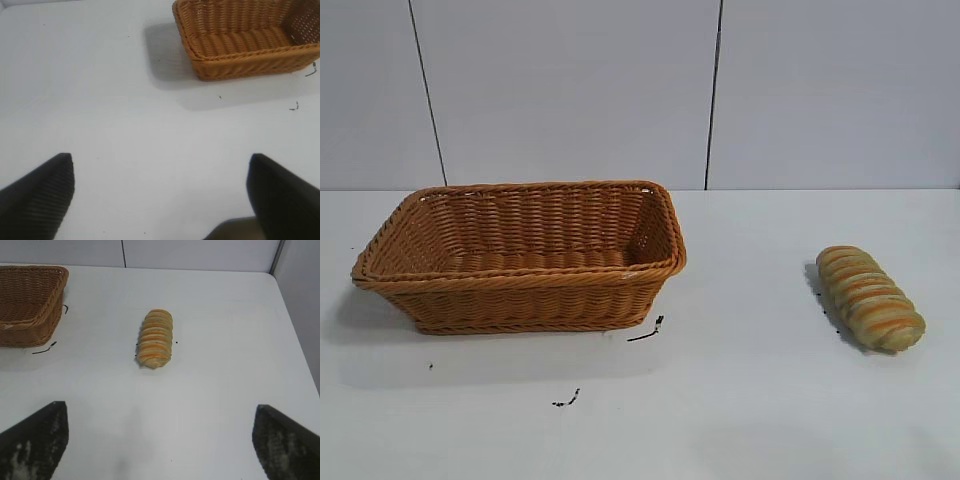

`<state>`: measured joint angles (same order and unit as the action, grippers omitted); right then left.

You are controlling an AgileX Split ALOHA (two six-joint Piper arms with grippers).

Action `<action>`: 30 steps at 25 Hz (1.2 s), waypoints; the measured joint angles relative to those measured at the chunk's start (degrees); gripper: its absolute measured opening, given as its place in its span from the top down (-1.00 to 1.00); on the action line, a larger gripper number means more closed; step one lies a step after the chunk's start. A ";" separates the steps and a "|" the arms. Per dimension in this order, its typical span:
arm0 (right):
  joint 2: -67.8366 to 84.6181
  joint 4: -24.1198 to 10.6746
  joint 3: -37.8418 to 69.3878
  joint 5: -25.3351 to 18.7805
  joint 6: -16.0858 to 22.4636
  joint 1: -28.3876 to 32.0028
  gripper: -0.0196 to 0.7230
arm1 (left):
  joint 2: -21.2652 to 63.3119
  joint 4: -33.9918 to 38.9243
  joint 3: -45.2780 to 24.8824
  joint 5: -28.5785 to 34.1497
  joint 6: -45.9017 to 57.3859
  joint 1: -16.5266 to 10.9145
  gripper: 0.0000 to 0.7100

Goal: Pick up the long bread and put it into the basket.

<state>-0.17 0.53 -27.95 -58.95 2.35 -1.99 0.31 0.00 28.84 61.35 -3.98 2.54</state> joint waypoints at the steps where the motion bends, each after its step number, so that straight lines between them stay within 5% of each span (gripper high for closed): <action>1: 0.00 0.00 0.00 0.00 0.00 0.00 -0.92 | 0.00 0.00 0.00 0.00 0.00 0.00 -0.96; 13: -3.60 -0.53 -0.39 0.00 0.00 0.00 -0.92 | 0.00 0.00 0.00 0.00 0.00 0.00 -0.96; 30: -55.83 0.02 -15.39 2.68 0.69 0.00 -0.92 | 0.00 0.00 0.00 0.00 0.00 0.00 -0.96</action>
<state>-56.00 0.55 -43.34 -56.27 3.05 -1.99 0.31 0.00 28.84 61.35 -3.98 2.54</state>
